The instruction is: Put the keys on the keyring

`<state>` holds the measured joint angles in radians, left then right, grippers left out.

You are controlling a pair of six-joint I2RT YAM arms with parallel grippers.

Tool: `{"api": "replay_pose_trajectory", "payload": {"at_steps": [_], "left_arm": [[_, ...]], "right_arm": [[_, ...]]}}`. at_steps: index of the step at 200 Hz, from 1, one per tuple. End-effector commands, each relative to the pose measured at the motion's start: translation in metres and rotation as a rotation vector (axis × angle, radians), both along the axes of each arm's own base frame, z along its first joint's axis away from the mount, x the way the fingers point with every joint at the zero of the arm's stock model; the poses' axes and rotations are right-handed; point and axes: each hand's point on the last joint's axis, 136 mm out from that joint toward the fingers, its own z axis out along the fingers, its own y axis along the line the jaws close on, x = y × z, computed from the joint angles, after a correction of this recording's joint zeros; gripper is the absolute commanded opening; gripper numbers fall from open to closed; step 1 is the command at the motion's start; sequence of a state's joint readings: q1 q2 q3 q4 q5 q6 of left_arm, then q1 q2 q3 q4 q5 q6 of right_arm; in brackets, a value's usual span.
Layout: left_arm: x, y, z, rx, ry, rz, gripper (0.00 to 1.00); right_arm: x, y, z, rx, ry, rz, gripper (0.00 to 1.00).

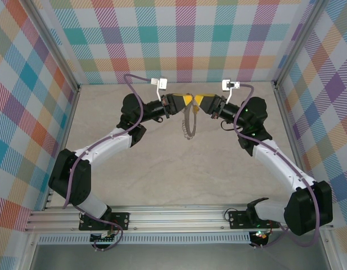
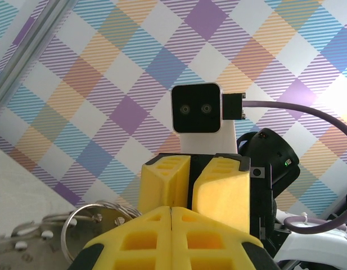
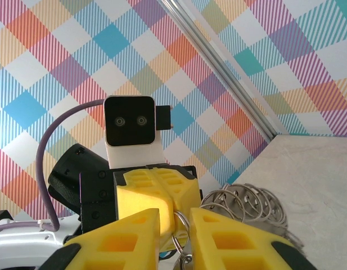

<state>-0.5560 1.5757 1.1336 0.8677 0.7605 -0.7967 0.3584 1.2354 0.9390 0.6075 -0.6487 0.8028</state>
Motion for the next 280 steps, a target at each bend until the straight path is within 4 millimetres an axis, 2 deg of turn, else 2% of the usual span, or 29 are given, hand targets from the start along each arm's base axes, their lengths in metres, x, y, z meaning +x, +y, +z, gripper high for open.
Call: {"api": "replay_pose_trajectory", "payload": {"at_steps": [1,76,103,122,134,191,280], "left_arm": [[-0.006,0.001,0.02,-0.049,-0.064,-0.002,0.0],[-0.005,0.002,0.02,-0.053,-0.065,0.003,0.0],[-0.005,0.002,0.02,-0.054,-0.067,0.003,0.0],[-0.006,0.002,0.02,-0.054,-0.068,0.002,0.0],[-0.007,0.002,0.02,-0.054,-0.067,0.002,0.0],[-0.008,0.004,0.021,-0.057,-0.072,0.007,0.0],[-0.005,0.004,0.022,-0.065,-0.069,0.022,0.0]], "right_arm": [[-0.004,0.002,0.016,0.023,-0.053,0.033,0.22],[-0.005,0.008,0.006,0.015,-0.026,0.062,0.22],[-0.003,0.006,0.002,0.009,-0.018,0.039,0.33],[-0.002,0.002,0.001,0.005,-0.021,0.007,0.35],[0.0,0.001,-0.004,-0.007,0.001,-0.007,0.35],[-0.002,0.002,-0.005,-0.005,0.001,0.01,0.25],[-0.008,0.005,-0.006,0.006,-0.009,0.055,0.26]]}}
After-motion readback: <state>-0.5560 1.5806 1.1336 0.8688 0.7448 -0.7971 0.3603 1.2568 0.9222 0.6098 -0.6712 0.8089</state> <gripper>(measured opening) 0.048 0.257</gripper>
